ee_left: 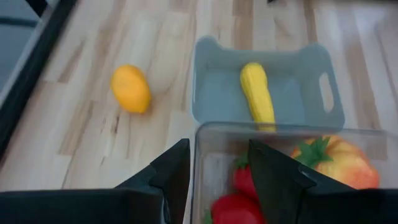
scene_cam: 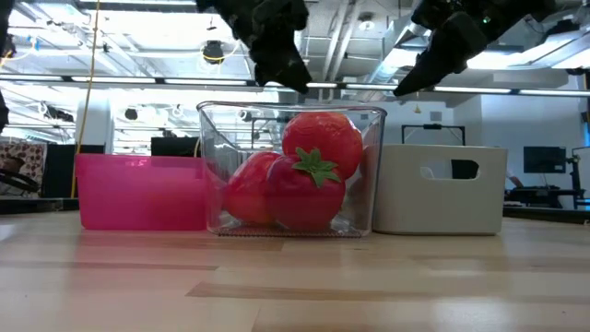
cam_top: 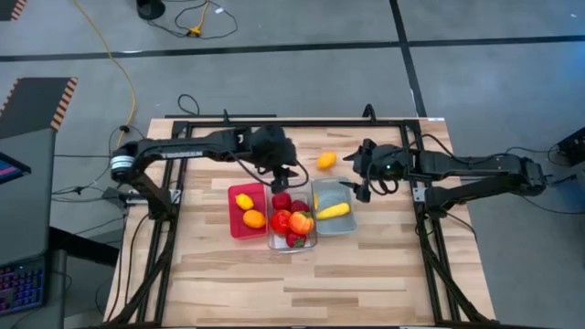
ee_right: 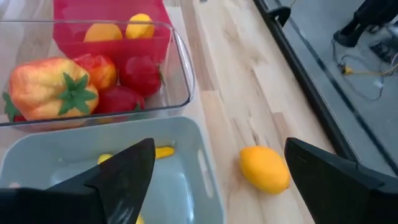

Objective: Sort produce into baskets
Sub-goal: Put the yellow lemon into the red bin

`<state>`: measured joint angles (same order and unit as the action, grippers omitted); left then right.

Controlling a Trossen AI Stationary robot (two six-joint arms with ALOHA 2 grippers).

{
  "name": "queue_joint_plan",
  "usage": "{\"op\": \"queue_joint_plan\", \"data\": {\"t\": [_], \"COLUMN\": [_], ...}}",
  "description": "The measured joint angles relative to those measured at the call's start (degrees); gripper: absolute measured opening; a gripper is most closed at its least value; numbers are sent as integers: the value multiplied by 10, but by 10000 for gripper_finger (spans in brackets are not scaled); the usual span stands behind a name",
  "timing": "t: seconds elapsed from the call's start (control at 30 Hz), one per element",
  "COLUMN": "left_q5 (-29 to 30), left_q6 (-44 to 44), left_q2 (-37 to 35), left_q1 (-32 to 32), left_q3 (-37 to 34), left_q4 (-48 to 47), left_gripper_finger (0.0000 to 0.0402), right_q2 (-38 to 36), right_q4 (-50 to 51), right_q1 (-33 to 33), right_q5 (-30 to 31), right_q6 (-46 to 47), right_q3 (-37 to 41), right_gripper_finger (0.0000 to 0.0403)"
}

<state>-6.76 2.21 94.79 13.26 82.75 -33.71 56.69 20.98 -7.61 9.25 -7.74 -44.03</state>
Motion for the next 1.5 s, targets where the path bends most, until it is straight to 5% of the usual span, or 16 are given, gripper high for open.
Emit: {"op": "queue_joint_plan", "data": {"t": [0.43,0.83,1.5], "left_q5": [43,60,61], "left_q6": [-76,-90,-62], "left_q2": [-117,-114,-114], "left_q1": [0,-1,-2], "left_q3": [-138,-148,-148], "left_q4": [80,80,77], "left_gripper_finger": [147,147,147], "right_q2": [31,240,506], "right_q4": [-14,64,212], "right_q1": [-53,-210,-243], "right_q5": [23,-108,-142], "right_q6": [-96,-191,-271], "right_q3": [-5,-116,-308], "right_gripper_finger": [381,381,380]}}
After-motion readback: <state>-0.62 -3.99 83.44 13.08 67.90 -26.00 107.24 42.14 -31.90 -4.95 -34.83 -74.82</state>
